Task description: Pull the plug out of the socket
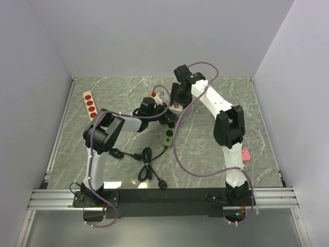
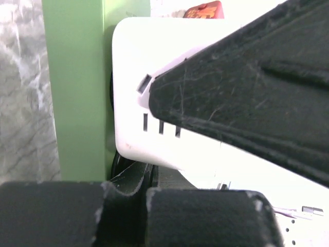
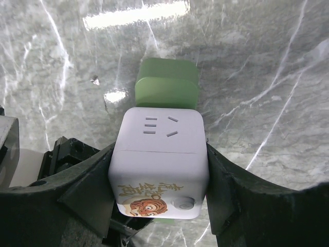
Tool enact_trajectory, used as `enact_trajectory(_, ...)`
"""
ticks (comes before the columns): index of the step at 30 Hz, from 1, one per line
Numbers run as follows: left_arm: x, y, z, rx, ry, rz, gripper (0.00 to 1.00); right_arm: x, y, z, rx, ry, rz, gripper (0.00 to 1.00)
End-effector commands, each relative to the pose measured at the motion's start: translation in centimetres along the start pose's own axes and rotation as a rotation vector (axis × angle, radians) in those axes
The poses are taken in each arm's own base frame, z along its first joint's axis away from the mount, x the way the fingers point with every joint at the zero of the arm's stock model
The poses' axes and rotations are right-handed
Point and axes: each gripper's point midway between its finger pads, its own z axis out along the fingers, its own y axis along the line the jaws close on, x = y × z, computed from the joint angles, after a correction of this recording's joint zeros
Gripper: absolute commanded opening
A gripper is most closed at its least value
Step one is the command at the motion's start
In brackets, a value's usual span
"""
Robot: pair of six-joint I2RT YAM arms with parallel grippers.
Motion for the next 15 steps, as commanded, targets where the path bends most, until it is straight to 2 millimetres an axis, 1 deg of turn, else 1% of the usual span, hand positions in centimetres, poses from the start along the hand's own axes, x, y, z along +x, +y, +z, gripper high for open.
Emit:
enact_trajectory(1, 8.4, 16.9, -4.0, -0.514, 0.157, -0.18, 0.01, -6.4, 2.0, -11.9, -0.151, -0.269, 0.005, 0.0)
enact_trajectory(2, 8.3, 16.4, -3.9, -0.494, 0.157, -0.179, 0.01, -6.3, 1.9, -11.7, -0.147, -0.264, 0.002, 0.0)
enact_trajectory(4, 7.1, 14.4, -3.9, -0.45, 0.127, -0.158, 0.01, -6.0, 1.5, -10.6, -0.133, -0.244, 0.003, 0.0)
enact_trajectory(6, 6.2, 12.4, -3.9, -0.407, 0.104, -0.14, 0.01, -5.8, 1.4, -9.9, -0.128, -0.236, 0.003, 0.0)
enact_trajectory(7, 5.0, 9.9, -3.9, -0.364, 0.077, -0.105, 0.01, -5.5, 1.2, -9.5, -0.124, -0.227, 0.004, 0.0)
enact_trajectory(8, 4.5, 8.5, -4.0, -0.342, 0.067, -0.086, 0.01, -5.5, 1.1, -9.2, -0.123, -0.223, 0.007, 0.0)
enact_trajectory(9, 3.4, 5.3, -4.1, -0.286, 0.04, -0.043, 0.01, -5.4, 1.2, -9.0, -0.124, -0.221, 0.008, 0.0)
enact_trajectory(11, 2.6, 2.1, -4.4, -0.239, 0.012, 0.003, 0.01, -5.4, 1.2, -8.8, -0.122, -0.218, 0.008, 0.0)
enact_trajectory(12, 1.9, -0.7, -4.6, -0.197, -0.011, 0.047, 0.01, -5.5, 1.2, -8.8, -0.123, -0.22, 0.009, 0.0)
enact_trajectory(14, 1.5, -2.8, -4.9, -0.164, -0.027, 0.081, 0.01, -5.5, 1.2, -8.7, -0.12, -0.22, 0.008, 0.0)
enact_trajectory(15, 1.3, -4.2, -5.2, -0.136, -0.038, 0.099, 0.01, -5.5, 1.1, -8.7, -0.119, -0.22, 0.008, 0.0)
